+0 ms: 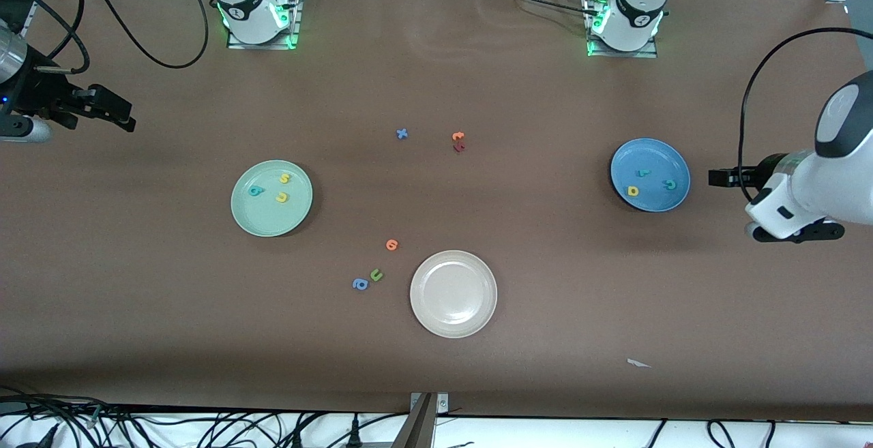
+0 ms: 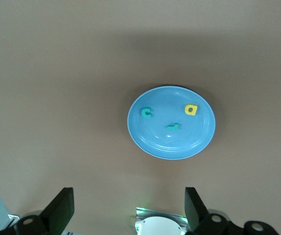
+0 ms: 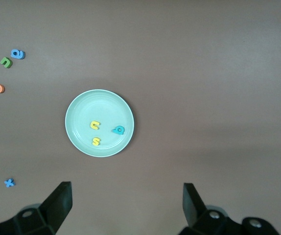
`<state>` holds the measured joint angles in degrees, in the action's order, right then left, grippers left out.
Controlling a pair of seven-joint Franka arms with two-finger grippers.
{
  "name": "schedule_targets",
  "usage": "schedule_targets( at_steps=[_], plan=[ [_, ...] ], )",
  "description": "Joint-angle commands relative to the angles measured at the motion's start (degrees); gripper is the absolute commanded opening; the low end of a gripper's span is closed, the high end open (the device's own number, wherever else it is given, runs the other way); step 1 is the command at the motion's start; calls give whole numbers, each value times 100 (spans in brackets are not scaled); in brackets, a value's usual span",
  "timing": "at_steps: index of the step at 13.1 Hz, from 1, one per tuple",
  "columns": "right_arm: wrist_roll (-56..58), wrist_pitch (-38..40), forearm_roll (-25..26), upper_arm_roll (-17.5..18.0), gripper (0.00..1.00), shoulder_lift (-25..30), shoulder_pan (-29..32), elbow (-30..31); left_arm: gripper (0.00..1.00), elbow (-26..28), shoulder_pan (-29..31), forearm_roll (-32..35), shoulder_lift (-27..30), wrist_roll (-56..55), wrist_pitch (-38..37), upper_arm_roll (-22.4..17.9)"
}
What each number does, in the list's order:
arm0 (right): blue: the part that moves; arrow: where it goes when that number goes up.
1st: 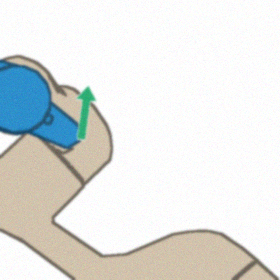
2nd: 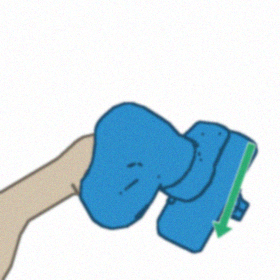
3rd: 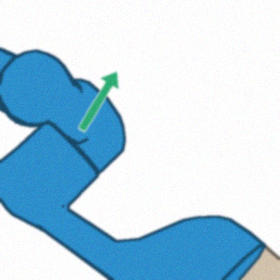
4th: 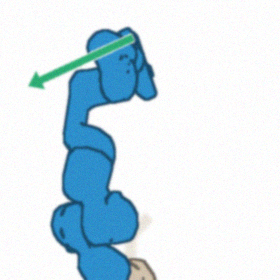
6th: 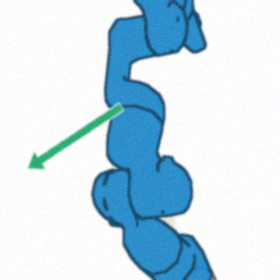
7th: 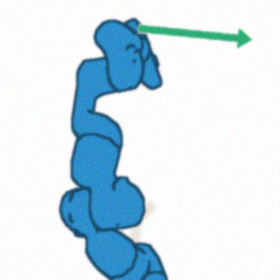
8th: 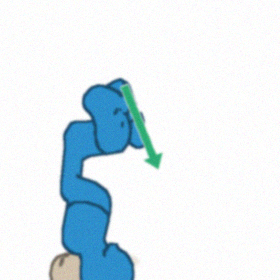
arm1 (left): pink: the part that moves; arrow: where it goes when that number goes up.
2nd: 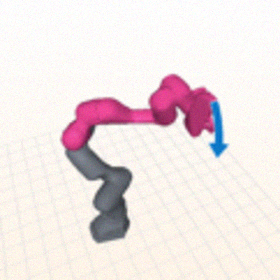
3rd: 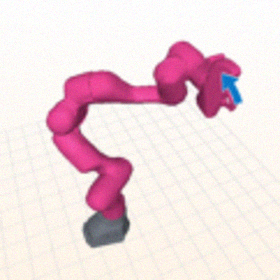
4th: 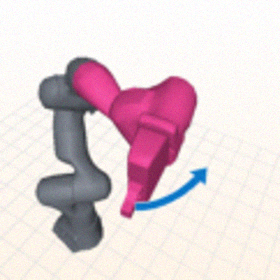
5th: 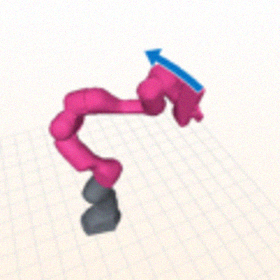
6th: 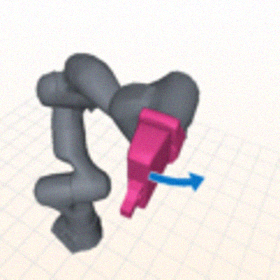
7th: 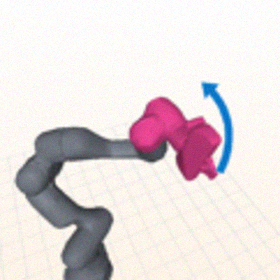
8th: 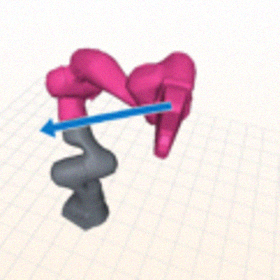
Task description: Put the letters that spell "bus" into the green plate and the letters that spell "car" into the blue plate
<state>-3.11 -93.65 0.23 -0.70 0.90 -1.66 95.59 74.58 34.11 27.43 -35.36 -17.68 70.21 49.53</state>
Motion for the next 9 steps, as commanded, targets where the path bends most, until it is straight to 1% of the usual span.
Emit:
schedule_targets(
  at_steps=[1,2,4,5,7,8,9],
  plan=[
    [92,31,-40,9,100,-55,-1,-128,99,-295,-867,-622,388,388,-218,-1160],
    [92,31,-40,0,100,-55,-1,-128,99,-295,-1254,-947,537,484,-209,-1748],
    [92,40,-84,0,100,-55,-1,-128,99,-295,-2071,-1737,792,625,-148,-3066],
    [92,40,-93,0,100,-55,7,-128,99,-286,-2432,-2019,889,625,-43,-3559],
    [92,40,-93,0,100,-55,7,-128,99,-33,-2891,-2389,1284,625,509,-4151],
    [92,40,-93,0,100,-55,7,-128,99,143,-2988,-2600,1494,625,747,-4345],
    [92,40,-93,0,100,-55,-1,-128,98,405,-2989,-2750,1697,625,1010,-4416]
  ],
)
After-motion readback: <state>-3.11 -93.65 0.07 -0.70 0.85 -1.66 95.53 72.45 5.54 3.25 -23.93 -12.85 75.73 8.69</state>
